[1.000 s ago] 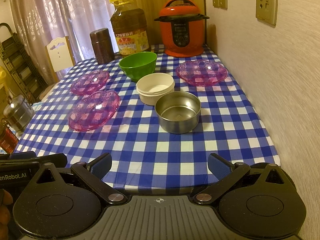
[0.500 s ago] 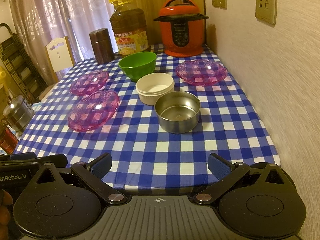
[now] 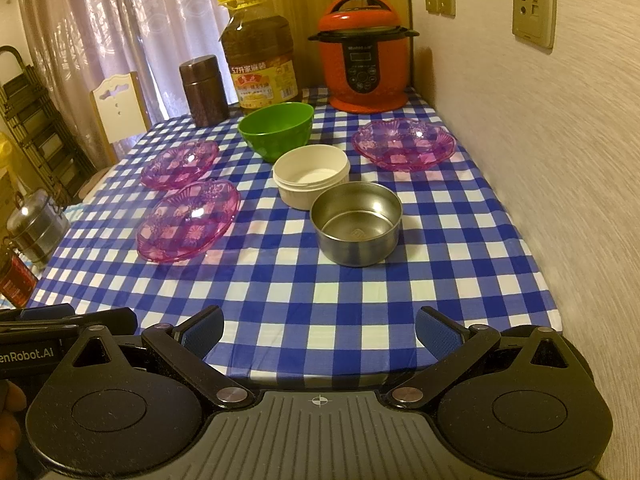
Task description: Organize plates and bowls
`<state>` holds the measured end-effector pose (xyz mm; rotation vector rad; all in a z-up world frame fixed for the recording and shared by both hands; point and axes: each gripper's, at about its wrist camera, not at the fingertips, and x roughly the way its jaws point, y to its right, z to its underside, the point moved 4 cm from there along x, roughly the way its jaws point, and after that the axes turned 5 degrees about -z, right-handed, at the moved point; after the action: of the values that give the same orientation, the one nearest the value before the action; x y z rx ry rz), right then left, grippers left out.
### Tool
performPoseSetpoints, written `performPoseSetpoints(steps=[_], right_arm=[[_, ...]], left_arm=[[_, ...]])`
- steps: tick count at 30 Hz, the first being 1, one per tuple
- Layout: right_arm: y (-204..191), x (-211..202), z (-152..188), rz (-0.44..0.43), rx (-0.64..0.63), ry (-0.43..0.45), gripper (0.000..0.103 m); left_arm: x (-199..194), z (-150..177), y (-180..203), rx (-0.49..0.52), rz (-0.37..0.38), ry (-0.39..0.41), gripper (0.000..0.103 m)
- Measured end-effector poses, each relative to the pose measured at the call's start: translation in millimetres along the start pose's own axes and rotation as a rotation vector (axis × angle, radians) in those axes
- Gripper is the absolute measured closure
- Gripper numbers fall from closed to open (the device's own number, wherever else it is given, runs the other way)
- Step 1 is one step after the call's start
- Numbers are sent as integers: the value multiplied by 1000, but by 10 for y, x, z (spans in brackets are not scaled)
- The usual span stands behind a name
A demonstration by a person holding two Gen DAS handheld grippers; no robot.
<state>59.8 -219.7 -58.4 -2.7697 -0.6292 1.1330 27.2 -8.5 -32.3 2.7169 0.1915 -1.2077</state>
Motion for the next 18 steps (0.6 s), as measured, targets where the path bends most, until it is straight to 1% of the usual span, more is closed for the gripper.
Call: performPoseSetpoints(steps=[7, 10, 14, 18], right_arm=[[-2, -3, 0, 0, 5, 1, 1], [-9, 11, -17, -5, 12, 3, 1], [-16, 52, -59, -21, 26, 6, 1], [-37, 121, -135, -39, 40, 19, 1]], left_arm=[[1, -6, -10, -5, 3, 0, 12], [6, -22, -5, -29, 25, -2, 12], [46, -67, -30, -51, 23, -2, 12], [134, -174, -156, -80, 22, -6, 12]])
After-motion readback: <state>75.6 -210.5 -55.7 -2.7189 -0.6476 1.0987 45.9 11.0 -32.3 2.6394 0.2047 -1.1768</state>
